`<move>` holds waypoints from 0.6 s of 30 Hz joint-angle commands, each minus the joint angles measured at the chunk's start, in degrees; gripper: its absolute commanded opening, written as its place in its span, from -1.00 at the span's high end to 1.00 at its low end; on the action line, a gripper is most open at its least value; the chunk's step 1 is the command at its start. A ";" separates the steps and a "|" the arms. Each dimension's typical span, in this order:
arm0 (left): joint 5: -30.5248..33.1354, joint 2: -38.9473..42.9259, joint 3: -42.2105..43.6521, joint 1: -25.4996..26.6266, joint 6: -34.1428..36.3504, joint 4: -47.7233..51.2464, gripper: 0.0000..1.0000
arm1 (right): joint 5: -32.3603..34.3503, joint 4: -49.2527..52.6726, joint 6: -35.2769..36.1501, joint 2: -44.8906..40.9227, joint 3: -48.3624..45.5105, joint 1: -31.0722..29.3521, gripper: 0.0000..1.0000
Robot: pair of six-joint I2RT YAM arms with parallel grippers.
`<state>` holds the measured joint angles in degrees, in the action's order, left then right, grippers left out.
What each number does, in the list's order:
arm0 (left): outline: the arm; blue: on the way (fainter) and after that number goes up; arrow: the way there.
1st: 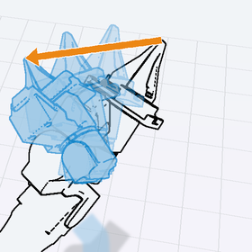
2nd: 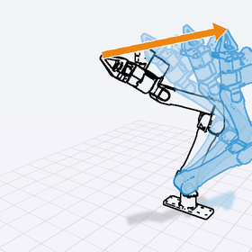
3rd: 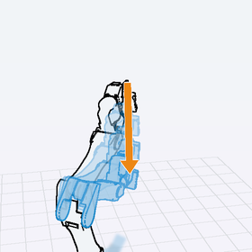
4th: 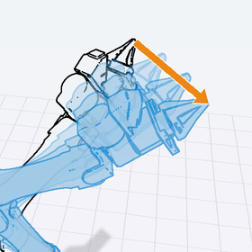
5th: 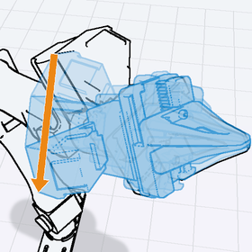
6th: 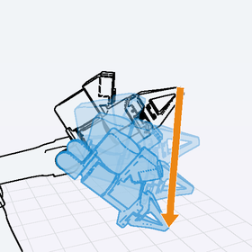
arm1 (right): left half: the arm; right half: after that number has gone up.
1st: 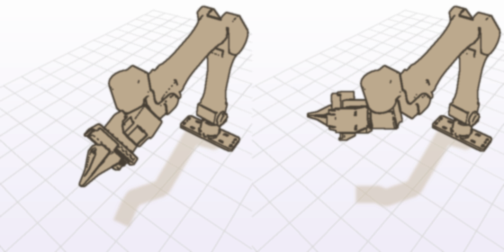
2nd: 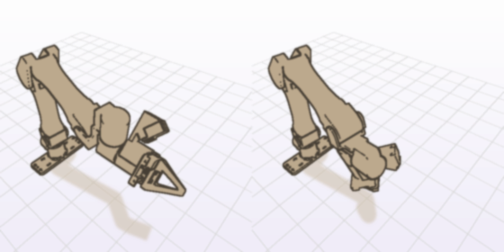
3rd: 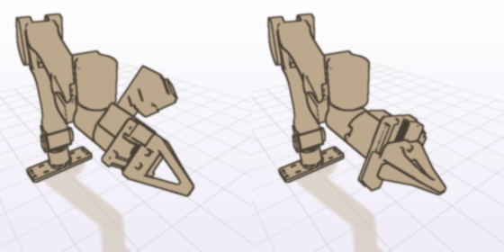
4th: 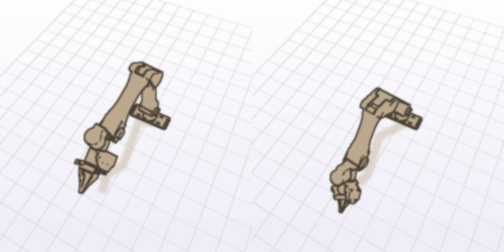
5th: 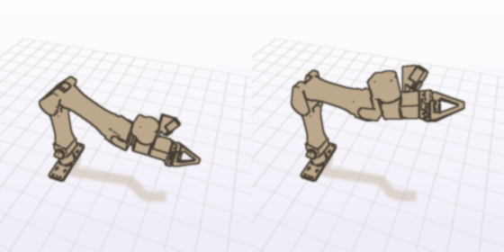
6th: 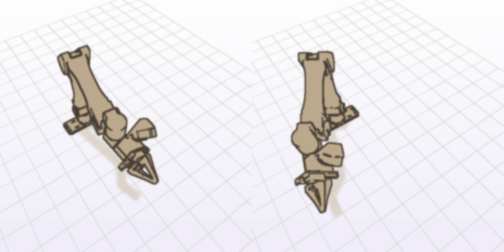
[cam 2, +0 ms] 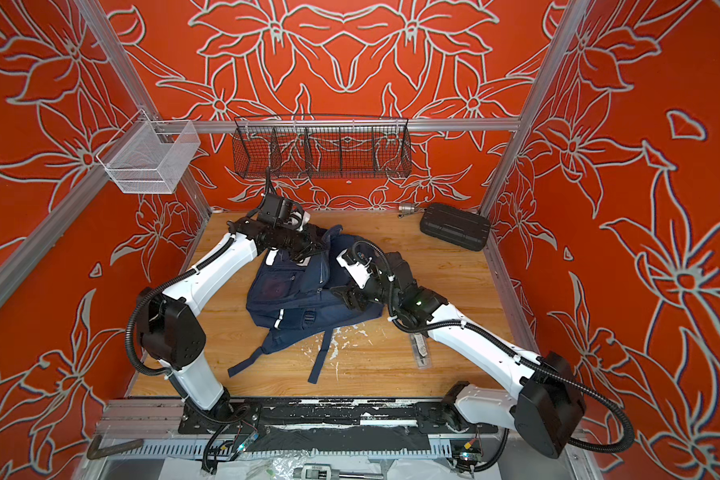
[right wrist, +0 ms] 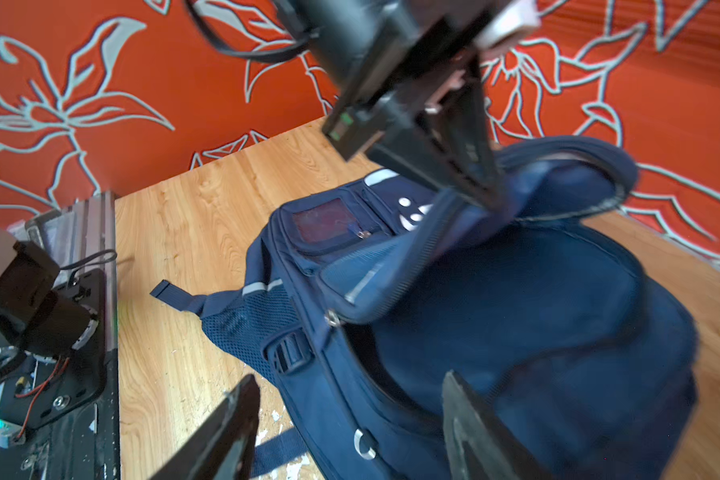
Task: Pack the student bag
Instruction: 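Release the zipper pull with the right gripper and move it toward the clear pencil cases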
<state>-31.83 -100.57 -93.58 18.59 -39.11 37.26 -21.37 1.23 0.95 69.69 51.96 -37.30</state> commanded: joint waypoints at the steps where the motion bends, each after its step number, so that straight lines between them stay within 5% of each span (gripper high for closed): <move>1: -1.56 2.83 1.17 -1.37 4.08 -1.30 1.00 | -1.78 5.11 -5.46 0.34 3.15 5.13 -0.40; 11: -0.78 3.16 6.44 -2.63 9.68 0.50 1.00 | 2.24 22.96 -11.15 2.97 6.81 17.09 -0.46; 18: 2.95 1.55 6.41 -2.85 13.52 4.50 0.92 | 10.27 36.10 -16.68 3.36 5.07 19.02 -0.48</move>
<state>-31.18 -98.74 -87.09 16.49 -28.62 38.13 -15.33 28.67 -11.90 73.17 57.43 -18.28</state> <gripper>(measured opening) 0.066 0.738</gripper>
